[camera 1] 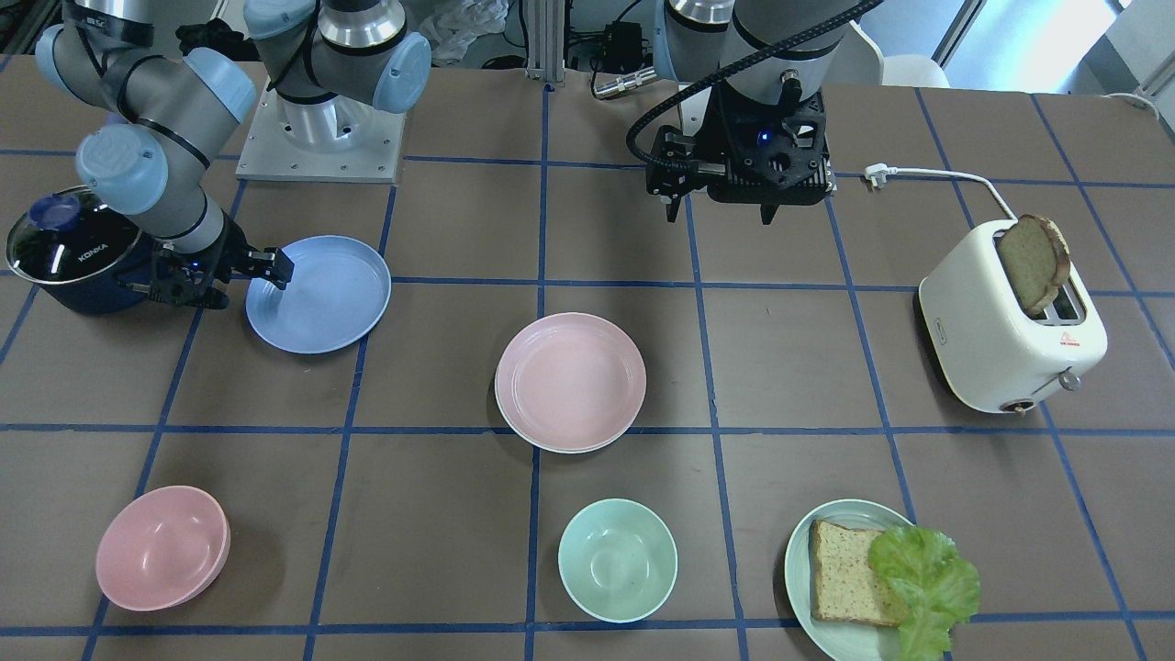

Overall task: Stack three plates with pink and blue
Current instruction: 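Release pink plate and withdraw left gripper while right gripper grasps blue plate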

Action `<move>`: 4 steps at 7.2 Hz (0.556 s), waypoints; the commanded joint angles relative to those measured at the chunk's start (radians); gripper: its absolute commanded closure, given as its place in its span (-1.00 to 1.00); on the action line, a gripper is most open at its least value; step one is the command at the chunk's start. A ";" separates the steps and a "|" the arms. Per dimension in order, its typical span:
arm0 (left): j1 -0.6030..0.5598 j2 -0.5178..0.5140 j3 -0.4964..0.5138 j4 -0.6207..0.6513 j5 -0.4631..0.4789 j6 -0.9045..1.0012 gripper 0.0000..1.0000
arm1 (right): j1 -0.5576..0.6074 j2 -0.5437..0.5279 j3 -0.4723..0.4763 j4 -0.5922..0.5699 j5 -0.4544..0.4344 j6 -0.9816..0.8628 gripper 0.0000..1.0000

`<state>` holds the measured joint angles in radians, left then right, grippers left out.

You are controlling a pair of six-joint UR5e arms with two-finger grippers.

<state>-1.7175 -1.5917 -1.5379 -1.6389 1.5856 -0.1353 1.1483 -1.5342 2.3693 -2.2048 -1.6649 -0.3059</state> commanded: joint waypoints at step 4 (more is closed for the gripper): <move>0.018 0.003 -0.001 0.057 0.007 0.000 -1.00 | -0.001 0.016 -0.005 -0.004 0.007 -0.002 1.00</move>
<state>-1.6997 -1.5915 -1.5380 -1.5842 1.5896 -0.1349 1.1474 -1.5192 2.3659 -2.2101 -1.6612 -0.3095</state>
